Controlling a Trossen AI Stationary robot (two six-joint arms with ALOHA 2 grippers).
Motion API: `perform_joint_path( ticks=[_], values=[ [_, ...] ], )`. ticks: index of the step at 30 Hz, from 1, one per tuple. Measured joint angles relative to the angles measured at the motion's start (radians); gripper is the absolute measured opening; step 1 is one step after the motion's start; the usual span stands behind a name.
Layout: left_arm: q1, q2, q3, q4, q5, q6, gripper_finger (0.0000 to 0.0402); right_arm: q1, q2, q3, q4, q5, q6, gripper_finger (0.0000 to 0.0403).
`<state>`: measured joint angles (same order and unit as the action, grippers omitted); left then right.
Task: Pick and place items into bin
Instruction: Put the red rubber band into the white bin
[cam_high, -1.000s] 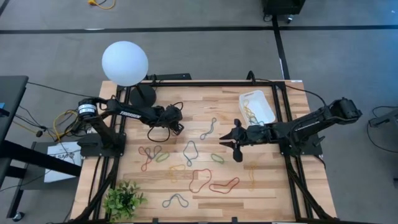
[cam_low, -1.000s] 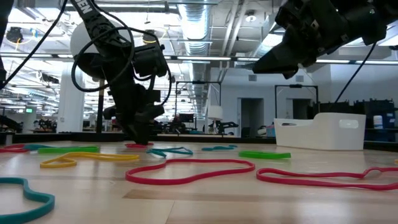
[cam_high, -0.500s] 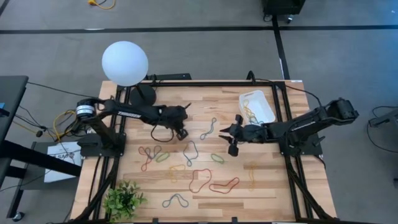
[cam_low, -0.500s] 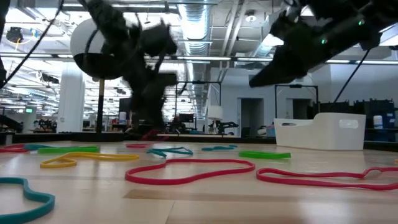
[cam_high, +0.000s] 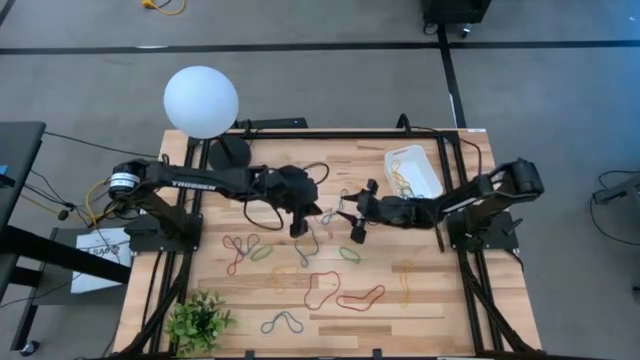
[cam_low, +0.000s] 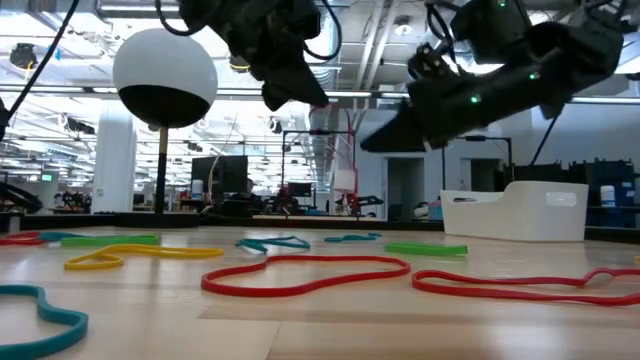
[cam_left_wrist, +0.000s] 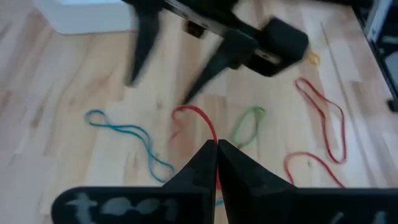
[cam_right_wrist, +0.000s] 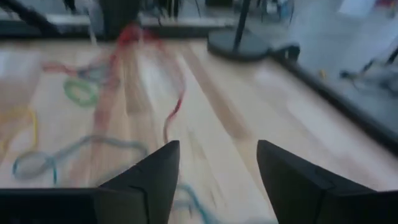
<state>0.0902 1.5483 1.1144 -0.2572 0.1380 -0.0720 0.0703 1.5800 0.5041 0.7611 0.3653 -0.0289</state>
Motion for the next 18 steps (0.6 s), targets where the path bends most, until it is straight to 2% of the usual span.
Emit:
perform_joint_path(
  ticks=[4, 7, 11, 18],
  values=[
    [-0.022, 0.0, -0.001, 0.0, -0.045, 0.0, 0.0, 0.009, 0.062, 0.0, 0.182, -0.028, -0.024, 0.0218],
    [-0.031, 0.0, -0.001, 0.0, -0.046, 0.0, 0.0, 0.007, 0.105, 0.009, 0.279, -0.101, -0.024, 0.0215],
    [-0.032, 0.0, -0.001, 0.001, -0.046, -0.001, 0.0, 0.008, 0.152, 0.051, 0.292, -0.201, -0.024, 0.0208],
    [-0.031, 0.0, -0.001, 0.001, -0.03, -0.001, 0.0, 0.008, 0.245, 0.119, 0.294, -0.209, -0.032, 0.0193]
  ],
)
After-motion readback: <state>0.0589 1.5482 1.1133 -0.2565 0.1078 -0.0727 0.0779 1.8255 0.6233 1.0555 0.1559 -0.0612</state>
